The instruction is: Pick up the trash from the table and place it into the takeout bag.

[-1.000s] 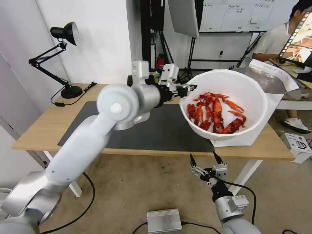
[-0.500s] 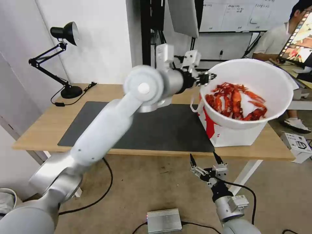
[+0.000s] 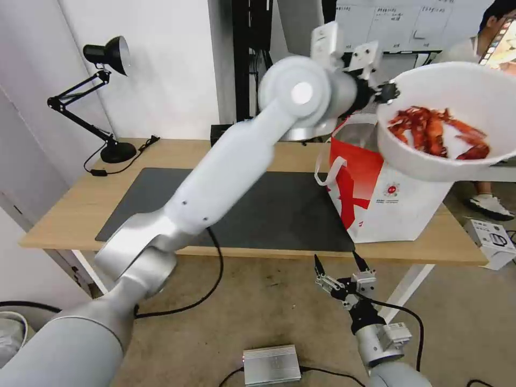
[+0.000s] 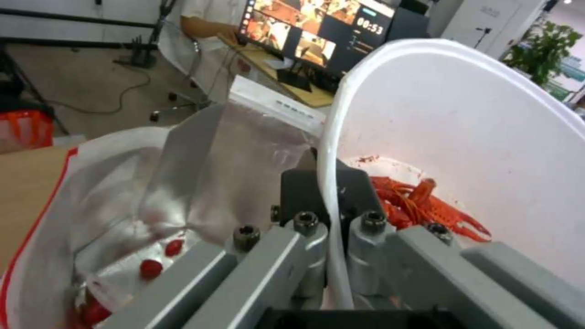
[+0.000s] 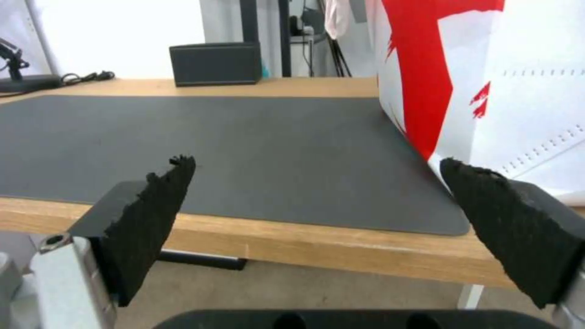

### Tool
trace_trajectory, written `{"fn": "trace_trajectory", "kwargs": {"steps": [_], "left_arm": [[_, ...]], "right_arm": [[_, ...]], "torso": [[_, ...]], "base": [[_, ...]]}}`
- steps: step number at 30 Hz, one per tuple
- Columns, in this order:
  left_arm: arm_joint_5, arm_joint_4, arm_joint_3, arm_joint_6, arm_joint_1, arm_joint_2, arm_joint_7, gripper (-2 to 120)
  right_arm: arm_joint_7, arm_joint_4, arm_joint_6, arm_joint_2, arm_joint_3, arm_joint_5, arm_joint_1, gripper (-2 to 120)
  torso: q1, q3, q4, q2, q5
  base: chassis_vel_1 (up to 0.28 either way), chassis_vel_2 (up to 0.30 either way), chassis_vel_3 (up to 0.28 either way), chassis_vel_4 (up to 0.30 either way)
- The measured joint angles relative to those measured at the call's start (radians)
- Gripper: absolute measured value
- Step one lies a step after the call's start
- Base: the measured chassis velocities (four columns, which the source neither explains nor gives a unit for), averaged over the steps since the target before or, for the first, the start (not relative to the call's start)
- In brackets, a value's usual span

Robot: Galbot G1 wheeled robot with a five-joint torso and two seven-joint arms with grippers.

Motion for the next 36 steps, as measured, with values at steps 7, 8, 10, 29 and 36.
{"fn": "trace_trajectory", "kwargs": {"steps": [7, 8, 10, 29, 36], "left_arm": [[0.039, 0.077, 0.010, 0.000, -0.011, -0.005, 0.013, 0], [0.039, 0.077, 0.010, 0.000, -0.011, -0.005, 0.013, 0], [0.043, 0.094, 0.010, -0.003, -0.011, -0.005, 0.008, 0], [0.042, 0.192, 0.044, -0.090, -0.078, -0.002, -0.025, 0], [0.039, 0.220, 0.054, -0.091, -0.094, -0.002, -0.015, 5]], "right_arm": [[0.000, 0.000, 0.000, 0.000, 0.000, 0.000, 0.000, 100], [0.000, 0.000, 0.000, 0.000, 0.000, 0.000, 0.000, 100], [0.000, 0.000, 0.000, 0.000, 0.000, 0.000, 0.000, 100], [0.000, 0.000, 0.000, 0.000, 0.000, 0.000, 0.000, 100], [0.000, 0.000, 0.000, 0.000, 0.000, 0.000, 0.000, 100]], "torso": [[0.000, 0.000, 0.0005, 0.000, -0.0003], [0.000, 0.000, 0.0005, 0.000, -0.0003], [0.000, 0.000, 0.0005, 0.000, -0.0003], [0.000, 0.000, 0.0004, 0.000, -0.0003], [0.000, 0.000, 0.0004, 0.000, -0.0003]], "base": [[0.000, 0.000, 0.000, 0.000], [0.000, 0.000, 0.000, 0.000], [0.000, 0.000, 0.000, 0.000], [0.000, 0.000, 0.000, 0.000], [0.000, 0.000, 0.000, 0.000]]}}
